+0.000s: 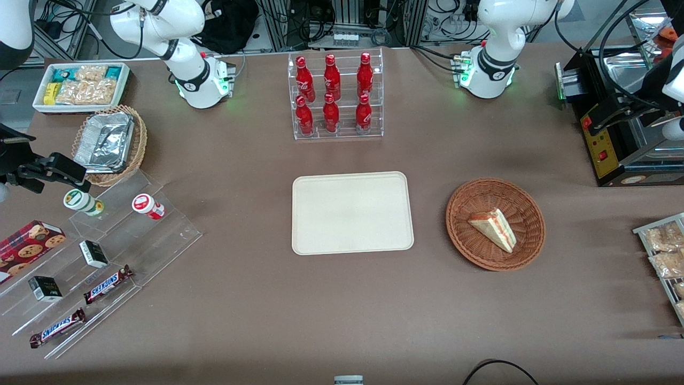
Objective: Place sandwich from basket to tray
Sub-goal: 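Move the left gripper over the wrapped sandwich in the wicker basket, then lower the open left gripper around the sandwich and close it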
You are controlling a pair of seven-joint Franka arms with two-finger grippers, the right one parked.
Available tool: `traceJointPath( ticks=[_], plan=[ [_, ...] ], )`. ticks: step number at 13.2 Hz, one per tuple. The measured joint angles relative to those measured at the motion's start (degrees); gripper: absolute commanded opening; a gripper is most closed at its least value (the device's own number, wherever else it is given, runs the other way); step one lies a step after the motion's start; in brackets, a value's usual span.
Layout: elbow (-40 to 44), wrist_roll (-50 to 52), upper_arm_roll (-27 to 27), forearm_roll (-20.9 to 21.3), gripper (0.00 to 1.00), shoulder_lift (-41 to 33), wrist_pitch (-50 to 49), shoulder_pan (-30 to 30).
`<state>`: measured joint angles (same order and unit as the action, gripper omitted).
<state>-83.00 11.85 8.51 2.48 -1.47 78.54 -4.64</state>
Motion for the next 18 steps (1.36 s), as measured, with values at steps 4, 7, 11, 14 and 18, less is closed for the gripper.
traceJointPath(
  ticks=[4, 7, 11, 14, 18],
  plan=[
    [-0.5, 0.2, 0.0, 0.0, 1.0, 0.1, -0.6, 0.0],
    [-5.8, 1.2, 0.0, 0.0, 1.0, 1.2, 3.8, 0.0],
    [-20.6, 8.9, 0.3, 0.0, 1.0, 3.3, 22.2, 0.0],
    [-29.4, 19.3, 0.3, 0.0, 1.0, 3.3, 34.1, 0.0],
    [-40.6, 31.6, 0.8, -0.1, 1.0, 3.3, 49.9, 0.0]
  ],
)
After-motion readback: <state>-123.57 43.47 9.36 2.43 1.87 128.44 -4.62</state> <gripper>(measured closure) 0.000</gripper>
